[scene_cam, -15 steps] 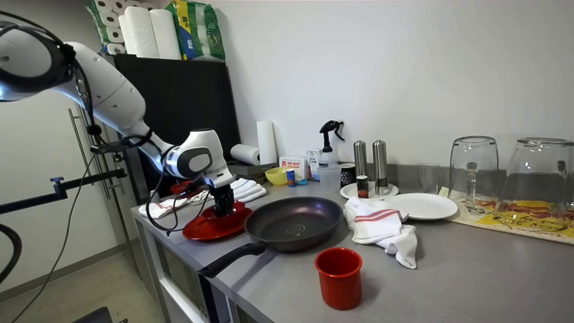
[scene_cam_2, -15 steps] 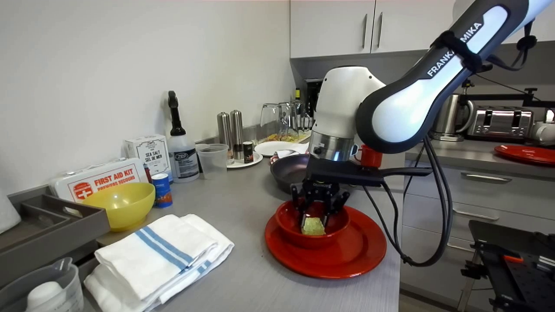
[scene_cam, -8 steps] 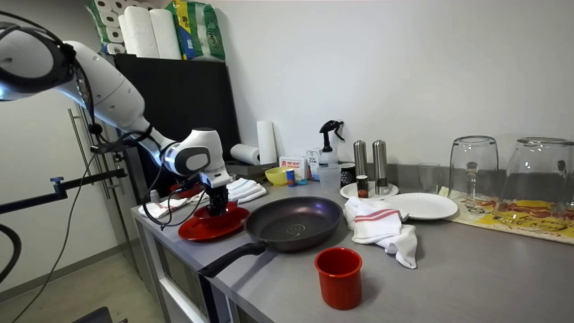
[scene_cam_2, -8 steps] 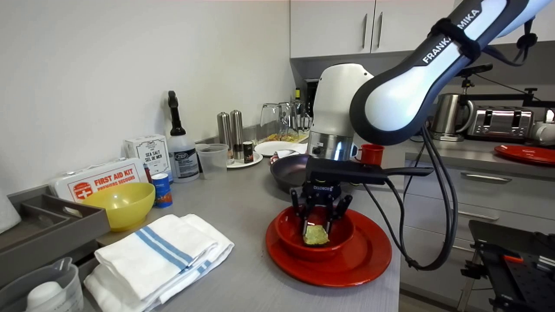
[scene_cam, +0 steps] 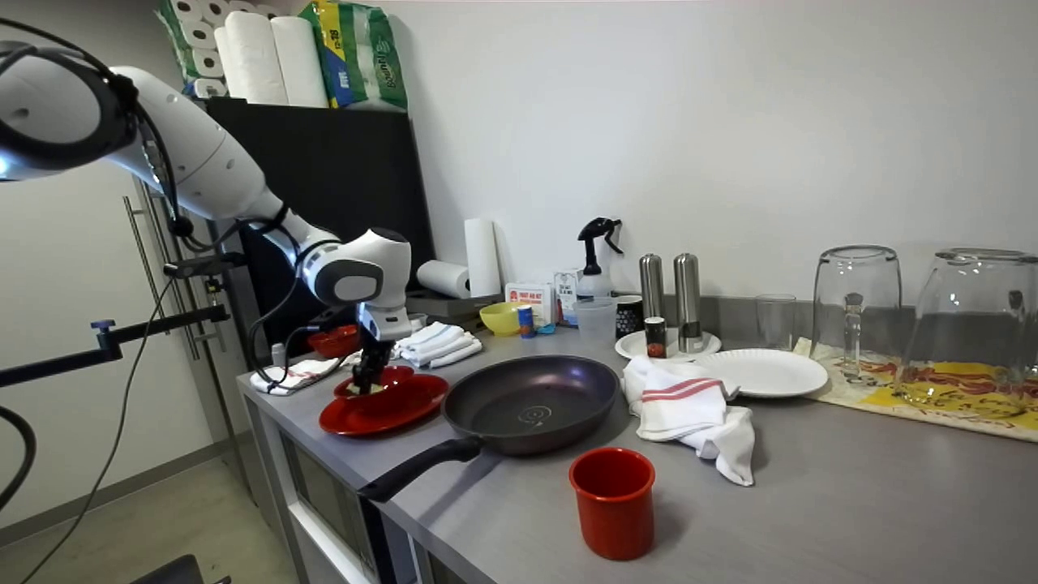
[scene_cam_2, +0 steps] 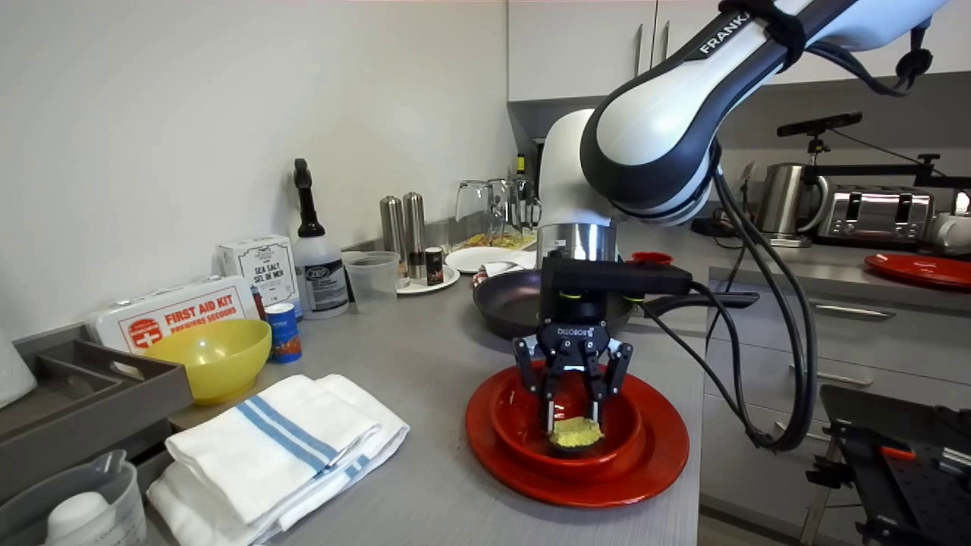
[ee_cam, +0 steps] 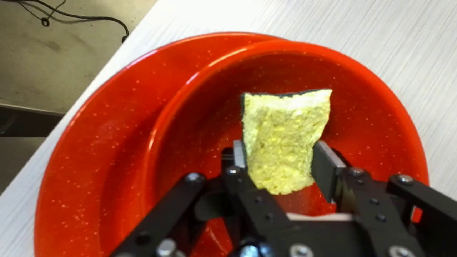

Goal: Use the sponge to wipe the red bowl

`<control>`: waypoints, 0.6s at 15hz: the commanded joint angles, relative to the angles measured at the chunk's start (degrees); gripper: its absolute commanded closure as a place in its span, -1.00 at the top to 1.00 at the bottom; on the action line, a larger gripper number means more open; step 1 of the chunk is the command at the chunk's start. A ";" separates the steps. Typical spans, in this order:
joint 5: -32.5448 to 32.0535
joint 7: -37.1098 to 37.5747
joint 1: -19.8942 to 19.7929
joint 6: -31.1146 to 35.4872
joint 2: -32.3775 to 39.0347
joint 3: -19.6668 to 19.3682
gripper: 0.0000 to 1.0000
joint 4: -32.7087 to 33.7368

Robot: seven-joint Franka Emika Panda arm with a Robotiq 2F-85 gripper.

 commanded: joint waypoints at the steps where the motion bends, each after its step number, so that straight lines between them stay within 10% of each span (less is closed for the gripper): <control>1: 0.01 -0.29 0.20 -2.66 0.79 -1.38 -0.55 1.66; 9: -14.18 6.81 3.51 2.57 1.10 -5.80 -0.55 0.48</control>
